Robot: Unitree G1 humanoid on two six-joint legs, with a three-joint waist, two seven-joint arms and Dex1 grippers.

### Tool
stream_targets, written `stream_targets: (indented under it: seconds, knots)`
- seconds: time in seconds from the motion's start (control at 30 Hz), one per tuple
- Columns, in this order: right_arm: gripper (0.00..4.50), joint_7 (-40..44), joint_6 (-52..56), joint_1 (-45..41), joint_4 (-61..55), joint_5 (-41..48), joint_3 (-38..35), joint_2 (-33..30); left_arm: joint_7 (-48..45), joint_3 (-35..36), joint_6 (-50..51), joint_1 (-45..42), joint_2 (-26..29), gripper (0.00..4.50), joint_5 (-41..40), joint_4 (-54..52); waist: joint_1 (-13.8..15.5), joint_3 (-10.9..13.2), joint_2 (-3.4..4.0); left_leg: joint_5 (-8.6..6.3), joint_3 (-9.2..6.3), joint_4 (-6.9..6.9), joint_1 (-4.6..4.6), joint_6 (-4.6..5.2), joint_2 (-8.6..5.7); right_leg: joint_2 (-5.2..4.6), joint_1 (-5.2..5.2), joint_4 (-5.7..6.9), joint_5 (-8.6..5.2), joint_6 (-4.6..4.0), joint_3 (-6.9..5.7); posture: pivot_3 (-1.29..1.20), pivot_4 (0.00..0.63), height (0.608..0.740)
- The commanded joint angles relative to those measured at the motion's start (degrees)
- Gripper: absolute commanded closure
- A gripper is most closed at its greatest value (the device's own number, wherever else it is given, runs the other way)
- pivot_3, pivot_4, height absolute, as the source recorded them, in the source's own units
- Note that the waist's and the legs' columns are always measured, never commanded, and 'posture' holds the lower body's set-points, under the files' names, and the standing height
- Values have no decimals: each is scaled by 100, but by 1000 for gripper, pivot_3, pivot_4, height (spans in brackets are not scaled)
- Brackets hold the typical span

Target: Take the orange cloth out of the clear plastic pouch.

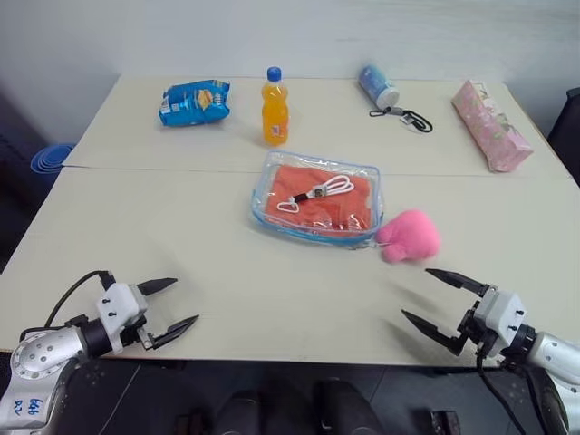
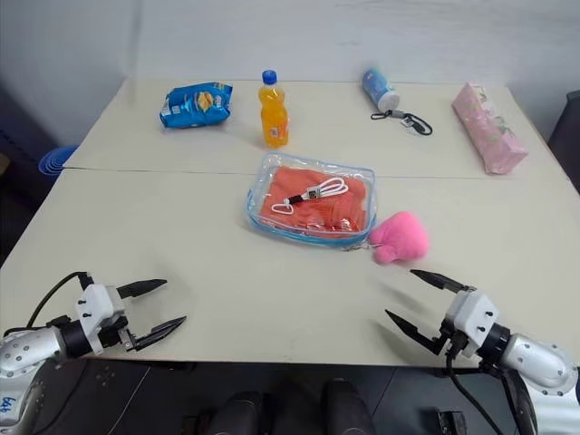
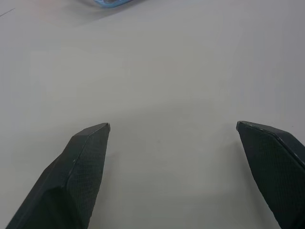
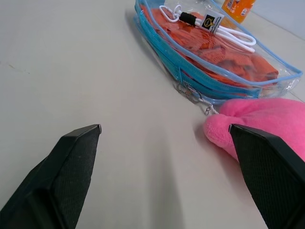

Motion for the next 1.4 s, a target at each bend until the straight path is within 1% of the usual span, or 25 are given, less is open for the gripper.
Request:
stream_targets:
  seconds: [0.03,0.23,0.33,0.7,0.9,0.97,1.0,1.03,1.1,1.2,1.3,1.4]
  knots:
    - [0,5,19,-93,-25,100,-10,-14,-4,114,111,100,6,25,-128,-225,-1,0,0,0,0,0,0,0,0,0,0,0,0,0,0,0,150,740]
    - [0,49,43,-280,111,163,21,-3,164,251,288,27,-170,25,-272,-354,-4,0,0,0,0,2,1,-1,0,1,-1,4,0,0,-2,0,150,740]
    - [0,82,42,-311,170,163,22,-28,183,280,336,29,-156,25,-248,-397,-4,0,0,0,-1,1,1,-1,0,1,-1,6,0,0,-3,0,150,740]
    - [0,94,154,-299,45,211,-13,-55,160,88,475,-233,-179,25,-218,-511,-3,0,0,1,0,7,0,-1,0,2,0,8,0,1,-3,0,150,740]
    - [0,45,234,-249,-86,240,-40,-31,-15,24,733,-327,-165,25,-444,-607,-6,0,0,1,0,6,1,-2,0,3,-1,11,1,1,-3,0,150,740]
    - [0,27,235,-224,-146,255,-46,-13,-97,-39,1041,-465,-106,25,-602,-645,-4,0,0,2,0,9,1,-3,0,3,-1,13,1,1,-3,0,150,740]
    - [0,15,275,-206,-219,343,-56,25,-91,-82,1623,-566,-35,25,-921,-735,-1,0,0,2,-1,11,0,-4,0,3,-1,14,1,1,-3,0,150,740]
    - [0,-11,304,-195,-306,463,-77,85,-35,-113,1970,-701,-45,25,-1128,-795,9,0,0,2,-1,13,0,-4,0,3,0,15,1,1,-3,0,150,740]
    - [0,-256,388,-280,-628,842,-172,324,185,-313,2185,-1287,-237,25,-1162,-714,24,0,0,2,-5,19,-1,-3,0,3,0,22,1,2,-5,0,150,740]
    - [0,-655,740,-364,-1141,1248,-213,547,508,-881,2103,-2589,-723,25,-716,-214,113,3,4,4,-10,42,-5,-7,-3,2,-2,42,2,3,-11,0,150,740]
    - [0,-1000,807,-414,-1324,1321,-260,809,785,-1480,1534,-3775,-1192,25,112,683,155,-1,-3,16,-10,76,-10,-36,-5,10,0,57,8,15,-10,0,150,740]
    - [0,-1075,700,-411,-1412,1177,-241,927,1025,-2005,1456,-5099,-1981,25,527,1957,171,-1,-4,15,-4,83,-14,-35,-10,14,-2,59,11,20,-5,0,150,740]
